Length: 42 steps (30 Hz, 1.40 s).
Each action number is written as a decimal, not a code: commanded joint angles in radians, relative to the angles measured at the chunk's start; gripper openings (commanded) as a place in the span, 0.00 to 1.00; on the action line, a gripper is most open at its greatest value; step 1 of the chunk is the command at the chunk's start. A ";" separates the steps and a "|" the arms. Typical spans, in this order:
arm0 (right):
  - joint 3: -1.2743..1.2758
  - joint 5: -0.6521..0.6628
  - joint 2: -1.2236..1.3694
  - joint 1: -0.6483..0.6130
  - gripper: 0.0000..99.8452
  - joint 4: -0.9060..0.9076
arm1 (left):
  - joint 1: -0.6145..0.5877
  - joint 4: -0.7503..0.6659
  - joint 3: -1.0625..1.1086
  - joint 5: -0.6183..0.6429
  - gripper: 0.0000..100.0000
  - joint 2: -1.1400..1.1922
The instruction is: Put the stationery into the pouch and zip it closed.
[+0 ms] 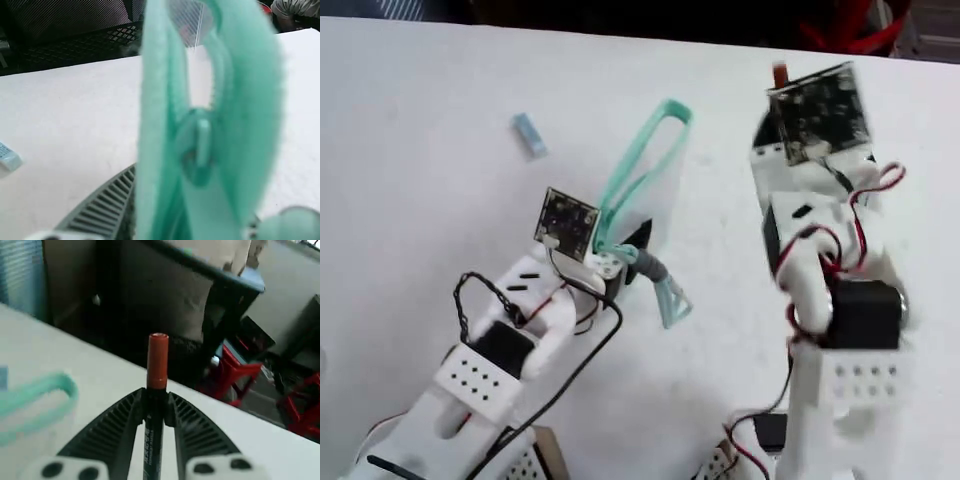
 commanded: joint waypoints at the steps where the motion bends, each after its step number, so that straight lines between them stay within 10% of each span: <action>1: -0.195 -0.164 -0.004 -0.074 0.02 -0.018 | 0.001 0.005 -0.037 0.009 0.16 -0.021; 11: -0.353 -0.318 0.013 -0.262 0.02 -0.025 | 0.001 -0.002 -0.037 0.009 0.16 -0.021; 33: -0.115 -0.315 0.012 -0.242 0.02 -0.105 | 0.002 -0.002 -0.037 0.009 0.16 -0.021; 42: 0.038 -0.313 -0.001 -0.297 0.02 -0.404 | 0.002 -0.002 -0.037 0.009 0.16 -0.021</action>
